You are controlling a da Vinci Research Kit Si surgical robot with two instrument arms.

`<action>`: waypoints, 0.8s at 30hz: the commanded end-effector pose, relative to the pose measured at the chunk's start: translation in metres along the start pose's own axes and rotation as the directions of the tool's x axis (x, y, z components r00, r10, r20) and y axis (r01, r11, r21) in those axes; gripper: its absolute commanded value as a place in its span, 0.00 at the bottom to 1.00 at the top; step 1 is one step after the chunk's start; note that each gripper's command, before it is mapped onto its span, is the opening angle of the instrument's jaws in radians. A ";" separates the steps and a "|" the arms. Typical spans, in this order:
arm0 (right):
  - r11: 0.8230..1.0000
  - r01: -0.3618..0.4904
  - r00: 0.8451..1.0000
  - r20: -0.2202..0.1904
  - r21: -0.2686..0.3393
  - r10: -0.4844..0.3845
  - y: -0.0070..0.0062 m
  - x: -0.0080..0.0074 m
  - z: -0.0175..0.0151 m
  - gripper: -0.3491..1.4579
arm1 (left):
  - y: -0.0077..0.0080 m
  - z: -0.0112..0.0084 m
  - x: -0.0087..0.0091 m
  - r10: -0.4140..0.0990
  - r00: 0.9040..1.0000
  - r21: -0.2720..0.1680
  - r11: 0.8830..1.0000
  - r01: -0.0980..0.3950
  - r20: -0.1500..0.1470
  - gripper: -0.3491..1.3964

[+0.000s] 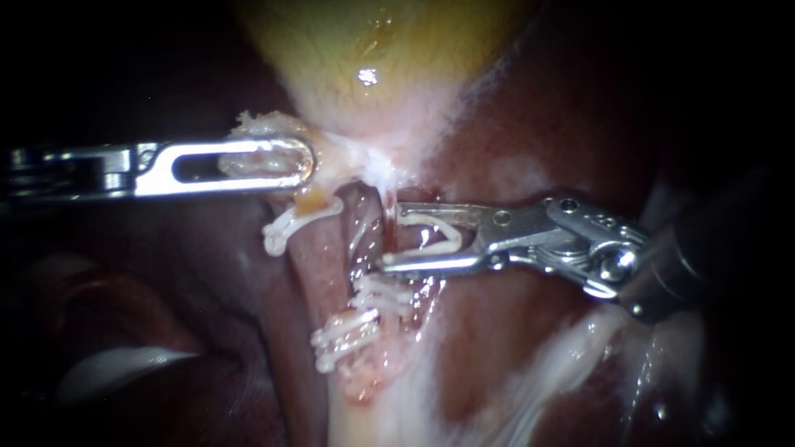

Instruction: Clipping third clip right tube

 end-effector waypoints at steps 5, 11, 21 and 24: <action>1.000 -0.024 0.999 -0.021 0.017 0.025 0.0001 0.0002 0.0011 0.46 | 0.0000 0.0000 0.0000 0.000 1.000 0.000 1.000 0.000 0.000 0.00; 0.999 -0.036 0.999 -0.032 0.025 0.036 0.0001 0.0003 0.0012 0.46 | 0.0001 0.0000 0.0001 0.001 1.000 0.000 1.000 -0.001 0.000 0.00; 0.995 -0.054 0.996 -0.071 0.089 0.061 -0.0005 0.0004 0.0013 0.46 | 0.0001 0.0000 0.0001 0.001 1.000 0.000 1.000 -0.001 0.001 0.00; 0.991 -0.063 0.994 -0.082 0.115 0.073 -0.0010 0.0007 0.0013 0.46 | 0.0001 0.0001 0.0001 0.001 1.000 0.000 1.000 -0.001 0.000 0.00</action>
